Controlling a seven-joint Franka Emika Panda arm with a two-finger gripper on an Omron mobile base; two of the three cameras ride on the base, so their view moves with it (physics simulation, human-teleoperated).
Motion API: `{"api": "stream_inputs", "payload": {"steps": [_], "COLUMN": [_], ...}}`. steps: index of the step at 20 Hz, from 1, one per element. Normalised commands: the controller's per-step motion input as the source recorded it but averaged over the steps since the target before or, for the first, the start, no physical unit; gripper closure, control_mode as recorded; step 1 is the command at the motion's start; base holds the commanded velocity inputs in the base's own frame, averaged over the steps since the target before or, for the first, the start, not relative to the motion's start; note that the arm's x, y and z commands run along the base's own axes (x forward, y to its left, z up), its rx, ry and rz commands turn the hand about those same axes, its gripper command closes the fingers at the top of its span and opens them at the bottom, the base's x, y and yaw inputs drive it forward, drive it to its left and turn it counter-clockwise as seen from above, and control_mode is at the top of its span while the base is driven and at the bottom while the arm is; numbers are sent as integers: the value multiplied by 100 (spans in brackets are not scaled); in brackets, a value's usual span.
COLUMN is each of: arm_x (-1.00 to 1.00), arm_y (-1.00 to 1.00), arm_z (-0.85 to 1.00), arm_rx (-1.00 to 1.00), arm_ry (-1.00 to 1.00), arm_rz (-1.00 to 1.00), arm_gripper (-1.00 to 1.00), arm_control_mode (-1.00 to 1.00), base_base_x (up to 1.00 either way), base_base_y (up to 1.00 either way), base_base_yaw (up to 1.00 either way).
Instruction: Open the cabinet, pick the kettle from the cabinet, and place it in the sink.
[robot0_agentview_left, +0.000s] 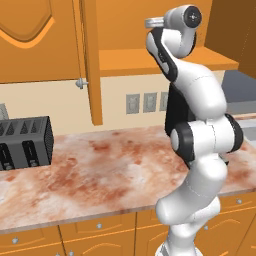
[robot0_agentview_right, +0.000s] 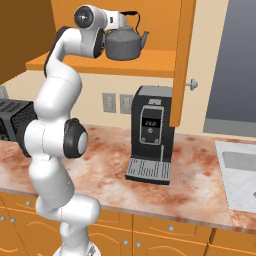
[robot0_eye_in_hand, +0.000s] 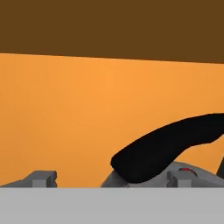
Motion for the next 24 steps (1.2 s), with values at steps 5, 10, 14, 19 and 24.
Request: {"api": "stream_inputs", "payload": {"steps": [5,10,14,19,24], "arm_x": [27,27,21,3,1], "arm_y": [-1,-3,0,0,0], "arm_z": [-1,0,0,-7,-9], "arm_rx": [0,0,0,0,0], "arm_ry": [0,0,0,0,0], "arm_rz": [0,0,0,0,0], "arm_gripper": [-100,-100,-100,-100,-100], "arm_control_mode": [-100,-100,-100,-100,-100], "base_base_x": [0,0,0,0,0], "base_base_y": [0,0,0,0,0], "base_base_yaw": [0,0,0,0,0]}}
